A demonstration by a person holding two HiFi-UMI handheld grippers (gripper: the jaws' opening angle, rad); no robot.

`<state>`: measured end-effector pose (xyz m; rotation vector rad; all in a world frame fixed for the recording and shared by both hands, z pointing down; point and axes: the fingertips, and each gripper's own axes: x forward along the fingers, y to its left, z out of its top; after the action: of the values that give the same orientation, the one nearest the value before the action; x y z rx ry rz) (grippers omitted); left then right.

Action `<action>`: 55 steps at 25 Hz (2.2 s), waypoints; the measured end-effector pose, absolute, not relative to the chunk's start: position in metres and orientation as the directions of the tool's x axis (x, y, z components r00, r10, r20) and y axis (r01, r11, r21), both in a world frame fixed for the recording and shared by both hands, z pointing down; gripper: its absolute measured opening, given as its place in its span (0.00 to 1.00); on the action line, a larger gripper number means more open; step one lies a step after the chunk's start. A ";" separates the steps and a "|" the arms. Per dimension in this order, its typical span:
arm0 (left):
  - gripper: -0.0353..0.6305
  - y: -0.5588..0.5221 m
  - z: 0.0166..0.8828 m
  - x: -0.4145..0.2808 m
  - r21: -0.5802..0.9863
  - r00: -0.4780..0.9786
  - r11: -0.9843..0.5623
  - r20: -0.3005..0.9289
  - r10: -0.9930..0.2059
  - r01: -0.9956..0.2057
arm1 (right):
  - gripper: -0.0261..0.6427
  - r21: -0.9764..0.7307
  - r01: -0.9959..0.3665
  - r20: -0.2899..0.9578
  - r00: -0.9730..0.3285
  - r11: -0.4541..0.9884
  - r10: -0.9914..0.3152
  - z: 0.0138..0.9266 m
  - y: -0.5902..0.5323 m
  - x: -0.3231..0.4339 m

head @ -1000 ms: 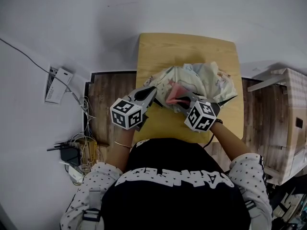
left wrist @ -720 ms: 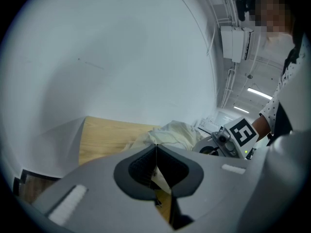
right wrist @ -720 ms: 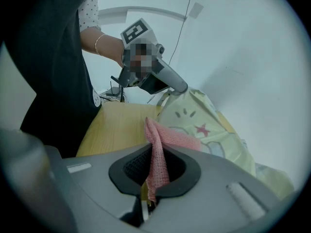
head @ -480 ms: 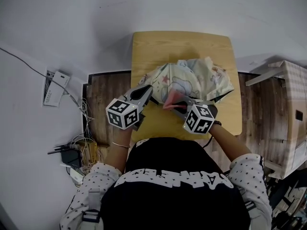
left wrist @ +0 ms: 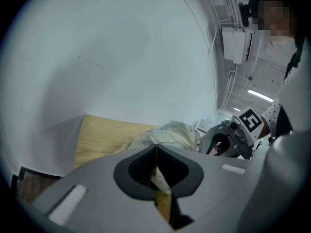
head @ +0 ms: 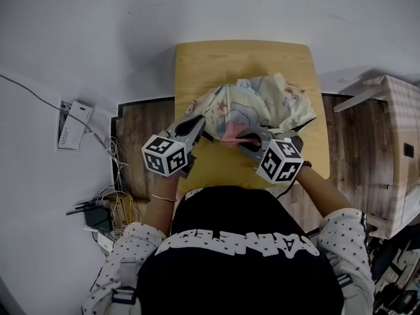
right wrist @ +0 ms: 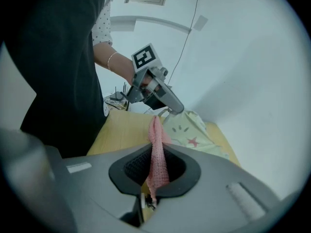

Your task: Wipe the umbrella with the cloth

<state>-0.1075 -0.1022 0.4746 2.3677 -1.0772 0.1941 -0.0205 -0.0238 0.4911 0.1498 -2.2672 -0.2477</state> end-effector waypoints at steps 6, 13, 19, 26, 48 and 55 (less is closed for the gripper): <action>0.06 -0.102 0.473 -0.107 0.407 0.672 -0.542 0.332 -0.662 -0.735 | 0.09 0.374 -0.125 0.648 -0.674 0.919 -0.355 0.449 -0.077 -0.014; 0.06 -0.098 0.472 -0.106 0.424 0.682 -0.544 0.325 -0.655 -0.724 | 0.09 0.530 -0.088 0.647 -0.602 0.844 -0.469 0.449 -0.128 -0.007; 0.06 -0.093 0.471 -0.104 0.422 0.694 -0.557 0.331 -0.639 -0.715 | 0.09 0.418 -0.079 0.700 -0.608 0.905 -0.376 0.476 -0.115 0.006; 0.06 -0.087 0.468 -0.100 0.411 0.702 -0.574 0.326 -0.633 -0.708 | 0.09 0.301 -0.023 0.728 -0.640 0.953 -0.245 0.488 -0.093 0.023; 0.06 -0.087 0.469 -0.086 0.405 0.717 -0.595 0.318 -0.620 -0.694 | 0.09 0.132 -0.041 0.708 -0.695 0.990 -0.123 0.489 -0.056 0.030; 0.06 -0.085 0.467 -0.087 0.396 0.718 -0.602 0.300 -0.629 -0.693 | 0.09 0.108 -0.066 0.691 -0.712 0.992 -0.123 0.491 -0.045 0.023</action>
<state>-0.0868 -0.0846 0.4670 2.4326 -1.0084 0.1763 0.0226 -0.0453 0.4911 0.1306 -2.3651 -0.0961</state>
